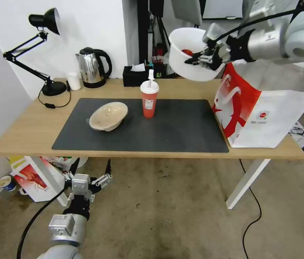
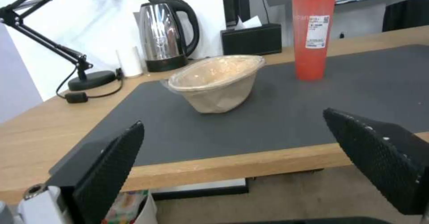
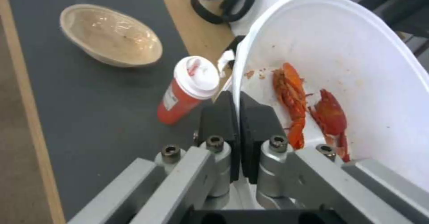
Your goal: Pick up the trash from the table and place it into the takeout bag.
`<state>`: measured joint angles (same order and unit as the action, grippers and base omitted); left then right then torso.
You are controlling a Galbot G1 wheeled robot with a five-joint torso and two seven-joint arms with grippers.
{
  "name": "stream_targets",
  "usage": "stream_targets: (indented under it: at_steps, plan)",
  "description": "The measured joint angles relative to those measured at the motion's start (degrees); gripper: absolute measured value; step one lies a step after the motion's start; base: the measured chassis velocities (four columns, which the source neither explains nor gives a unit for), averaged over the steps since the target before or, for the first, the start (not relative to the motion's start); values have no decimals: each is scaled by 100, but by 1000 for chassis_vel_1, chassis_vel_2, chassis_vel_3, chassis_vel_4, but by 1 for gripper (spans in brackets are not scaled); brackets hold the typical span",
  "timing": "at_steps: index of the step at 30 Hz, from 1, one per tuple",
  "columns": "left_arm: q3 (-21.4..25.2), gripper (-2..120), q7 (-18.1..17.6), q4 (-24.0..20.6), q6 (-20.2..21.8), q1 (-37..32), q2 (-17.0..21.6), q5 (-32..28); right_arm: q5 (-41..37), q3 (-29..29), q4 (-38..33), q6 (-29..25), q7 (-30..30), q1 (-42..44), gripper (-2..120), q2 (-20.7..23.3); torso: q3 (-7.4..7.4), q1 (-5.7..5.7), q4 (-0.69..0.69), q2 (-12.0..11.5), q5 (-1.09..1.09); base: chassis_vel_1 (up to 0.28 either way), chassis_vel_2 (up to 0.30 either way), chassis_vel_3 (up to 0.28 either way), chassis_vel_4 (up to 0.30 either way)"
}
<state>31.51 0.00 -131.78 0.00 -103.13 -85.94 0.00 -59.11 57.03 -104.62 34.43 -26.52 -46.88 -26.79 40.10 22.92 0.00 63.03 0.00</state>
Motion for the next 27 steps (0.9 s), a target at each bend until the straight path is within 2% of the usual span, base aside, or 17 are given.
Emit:
stream_targets:
  at_steps: [10, 23, 27]
  plan:
    - [0, 100, 0, 0, 0, 0, 0, 0, 6, 59, 128, -36, -148, -238, 0, 249, 0, 0, 0, 0, 0, 0, 0, 0, 0]
    - [0, 100, 0, 0, 0, 0, 0, 0, 89, 29, 213, -143, -295, -124, 0, 754, 0, 0, 0, 0, 0, 0, 0, 0, 0]
    - [0, 100, 0, 0, 0, 0, 0, 0, 176, -290, 254, -176, -346, 222, 0, 971, 0, 0, 0, 0, -1, 0, 0, 0, 0]
